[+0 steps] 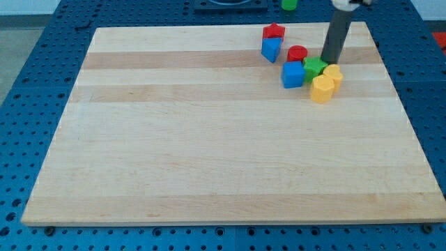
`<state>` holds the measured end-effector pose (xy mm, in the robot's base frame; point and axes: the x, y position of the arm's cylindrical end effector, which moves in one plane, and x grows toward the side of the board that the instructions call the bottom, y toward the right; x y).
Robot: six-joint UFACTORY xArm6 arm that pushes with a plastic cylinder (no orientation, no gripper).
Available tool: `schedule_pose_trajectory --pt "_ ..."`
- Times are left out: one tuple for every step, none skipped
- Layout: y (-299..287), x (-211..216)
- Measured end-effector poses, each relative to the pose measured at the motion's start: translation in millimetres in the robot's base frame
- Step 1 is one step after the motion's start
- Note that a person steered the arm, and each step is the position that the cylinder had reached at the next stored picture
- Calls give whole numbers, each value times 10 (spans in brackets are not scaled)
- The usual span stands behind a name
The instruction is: Slide the yellow heart near the center right
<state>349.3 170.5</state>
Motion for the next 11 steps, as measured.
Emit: schedule_pose_trajectory --pt "-138 586" --pt "-211 1006" --pt "-264 855" --pt "-251 430" --pt "-139 -25" --pt "90 -357" --pt "158 -173" --pt "159 294" --pt "116 732" --pt "85 1067" --pt "86 1098"
